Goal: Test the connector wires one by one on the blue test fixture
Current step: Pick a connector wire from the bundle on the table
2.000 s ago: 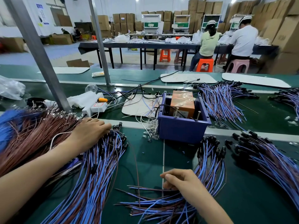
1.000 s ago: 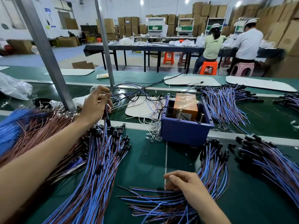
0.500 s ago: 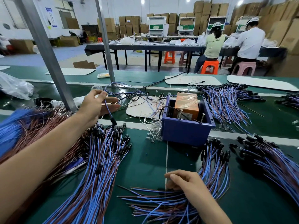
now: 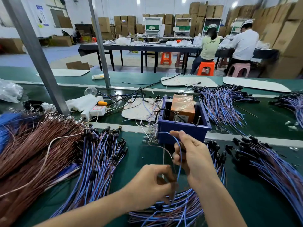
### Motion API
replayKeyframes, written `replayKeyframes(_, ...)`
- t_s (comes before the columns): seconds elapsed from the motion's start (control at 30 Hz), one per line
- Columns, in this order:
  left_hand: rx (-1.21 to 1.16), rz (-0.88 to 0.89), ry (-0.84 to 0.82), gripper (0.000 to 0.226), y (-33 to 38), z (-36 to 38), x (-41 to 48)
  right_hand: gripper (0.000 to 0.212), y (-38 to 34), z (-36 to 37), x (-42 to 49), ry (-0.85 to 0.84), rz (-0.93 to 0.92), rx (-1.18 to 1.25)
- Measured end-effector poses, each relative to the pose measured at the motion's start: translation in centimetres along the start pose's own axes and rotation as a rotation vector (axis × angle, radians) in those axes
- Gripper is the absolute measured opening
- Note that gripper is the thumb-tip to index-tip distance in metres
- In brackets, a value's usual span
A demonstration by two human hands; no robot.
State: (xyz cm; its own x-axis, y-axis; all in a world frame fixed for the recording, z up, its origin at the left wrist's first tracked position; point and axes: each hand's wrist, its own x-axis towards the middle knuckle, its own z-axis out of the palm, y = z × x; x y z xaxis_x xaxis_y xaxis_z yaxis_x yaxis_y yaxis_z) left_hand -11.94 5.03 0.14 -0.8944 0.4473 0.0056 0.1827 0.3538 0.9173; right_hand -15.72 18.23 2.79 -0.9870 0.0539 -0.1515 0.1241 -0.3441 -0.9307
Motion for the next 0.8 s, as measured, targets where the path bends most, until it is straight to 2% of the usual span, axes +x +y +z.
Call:
replayKeyframes(0.1, 0.067, 0.089, 0.006, 0.026, 0.7, 0.5, 0.5, 0.014, 0.3, 0.0, -0.2, 0.057, -0.08, -0.044)
replayKeyframes(0.17, 0.079, 0.131, 0.013, 0.016, 1.1, 0.7, 0.6, 0.016, 0.7, -0.2, -0.2, 0.093, -0.127, -0.094)
replayKeyframes(0.23, 0.055, 0.137, 0.016, 0.008, 1.0, 1.0, 0.7, 0.017, 0.7, -0.3, -0.6, 0.088, -0.093, -0.036)
replayKeyframes(0.3, 0.071, 0.136, -0.027, 0.01, 0.9, 1.0, 0.7, 0.018, 0.5, -0.5, -1.2, 0.075, -0.072, 0.093)
replayKeyframes(0.4, 0.052, 0.12, -0.065, 0.021, 1.2, 0.3, 1.0, 0.021, 0.2, -0.8, -2.1, 0.065, -0.169, 0.102)
replayKeyframes(0.5, -0.346, 0.016, 0.049, 0.05, 2.4, -1.1, 2.5, 0.027, -0.2, -0.8, -2.9, -0.009, -0.252, 0.053)
replayKeyframes(0.53, -0.469, 0.016, 0.073, 0.055, 2.9, -1.6, 3.0, 0.027, -0.5, -0.7, -3.2, -0.035, -0.288, 0.037)
replayKeyframes(0.6, -0.57, 0.082, 0.083, 0.062, 3.8, -2.1, 4.0, 0.028, -1.4, -0.7, -3.5, -0.059, -0.37, 0.015)
replayKeyframes(0.73, -0.792, 0.218, 0.055, 0.056, 6.2, -2.4, 5.1, 0.031, -4.2, -1.2, -3.8, -0.068, -0.554, -0.153)
replayKeyframes(0.8, -0.866, 0.283, 0.164, 0.05, 7.4, -2.2, 5.7, 0.031, -5.2, -1.6, -3.8, -0.031, -0.687, -0.367)
